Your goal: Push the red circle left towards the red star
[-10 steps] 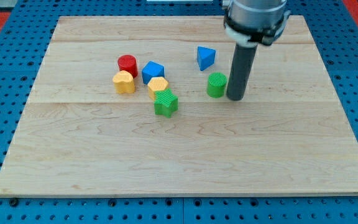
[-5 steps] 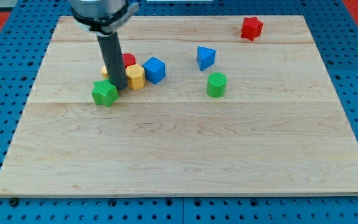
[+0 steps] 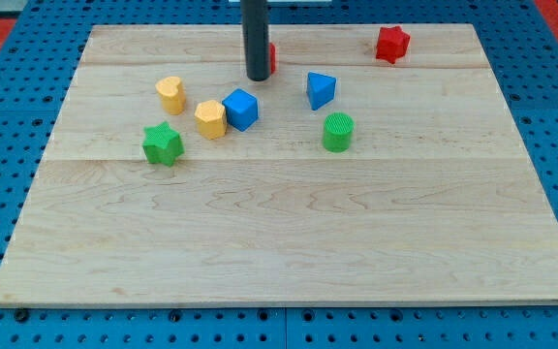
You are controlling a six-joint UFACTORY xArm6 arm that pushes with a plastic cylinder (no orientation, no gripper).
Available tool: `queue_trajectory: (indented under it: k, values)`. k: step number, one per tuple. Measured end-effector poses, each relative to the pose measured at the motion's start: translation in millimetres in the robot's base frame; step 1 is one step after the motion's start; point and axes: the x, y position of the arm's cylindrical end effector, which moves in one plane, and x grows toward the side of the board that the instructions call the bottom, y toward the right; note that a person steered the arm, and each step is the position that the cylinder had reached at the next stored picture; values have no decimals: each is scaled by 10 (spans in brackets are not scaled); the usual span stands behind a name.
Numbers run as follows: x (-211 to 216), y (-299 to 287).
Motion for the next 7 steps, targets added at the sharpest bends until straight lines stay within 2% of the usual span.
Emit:
queue_trajectory:
  k: [1, 2, 3, 4, 5, 6, 7]
  values:
    - [-41, -524]
    - [-209, -176]
    - [-385, 432]
    - [-404, 156]
    - [-544, 257]
    - [-720, 579]
    - [-722, 1135]
